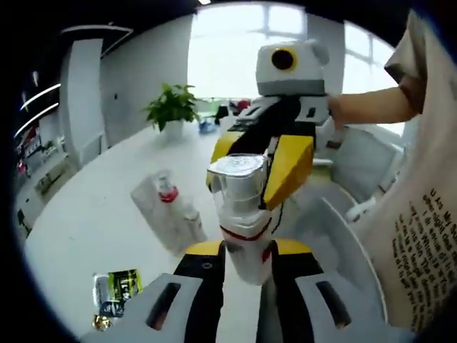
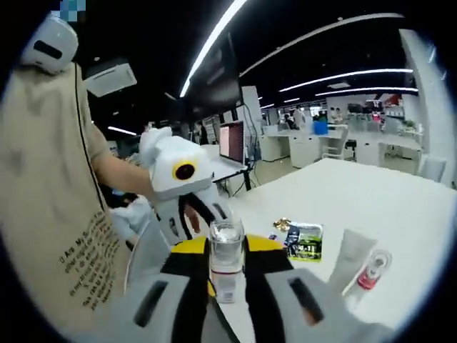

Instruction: Arrange the skincare products in the storage area until every visible bottle or jar stands upright without overlapping.

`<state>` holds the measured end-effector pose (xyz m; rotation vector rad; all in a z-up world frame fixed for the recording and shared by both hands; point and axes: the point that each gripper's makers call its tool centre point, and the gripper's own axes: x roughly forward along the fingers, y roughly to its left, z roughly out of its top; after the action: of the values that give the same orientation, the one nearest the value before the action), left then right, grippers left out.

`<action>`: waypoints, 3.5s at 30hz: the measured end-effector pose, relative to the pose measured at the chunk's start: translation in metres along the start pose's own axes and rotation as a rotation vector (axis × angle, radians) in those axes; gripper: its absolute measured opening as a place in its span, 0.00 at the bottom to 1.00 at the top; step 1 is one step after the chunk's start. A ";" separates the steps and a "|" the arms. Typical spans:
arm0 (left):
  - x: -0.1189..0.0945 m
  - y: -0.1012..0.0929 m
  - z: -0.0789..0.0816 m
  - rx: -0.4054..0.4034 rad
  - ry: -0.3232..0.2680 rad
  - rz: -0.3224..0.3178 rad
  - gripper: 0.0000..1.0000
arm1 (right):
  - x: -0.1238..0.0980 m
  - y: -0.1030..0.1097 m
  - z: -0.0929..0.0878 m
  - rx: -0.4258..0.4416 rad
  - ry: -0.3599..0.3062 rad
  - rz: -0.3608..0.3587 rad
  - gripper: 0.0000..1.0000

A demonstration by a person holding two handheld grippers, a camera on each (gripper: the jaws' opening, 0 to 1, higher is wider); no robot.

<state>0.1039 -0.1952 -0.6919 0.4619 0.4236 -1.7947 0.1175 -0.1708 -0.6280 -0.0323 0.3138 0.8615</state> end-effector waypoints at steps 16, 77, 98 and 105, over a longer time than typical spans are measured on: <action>0.022 0.012 -0.007 0.073 0.047 -0.005 0.18 | -0.004 -0.016 -0.021 -0.130 0.175 0.095 0.18; 0.138 0.083 -0.080 0.032 0.088 0.082 0.18 | 0.002 -0.109 -0.126 -0.075 0.298 -0.245 0.45; 0.153 0.117 -0.072 0.032 0.090 0.111 0.18 | -0.064 -0.116 -0.138 0.094 0.232 -0.528 0.79; 0.155 0.119 -0.072 0.029 0.090 0.109 0.18 | -0.064 -0.107 -0.148 0.129 0.239 -0.541 0.81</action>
<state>0.1872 -0.3163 -0.8392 0.5767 0.4270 -1.6811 0.1200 -0.3110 -0.7615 -0.0960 0.5539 0.2986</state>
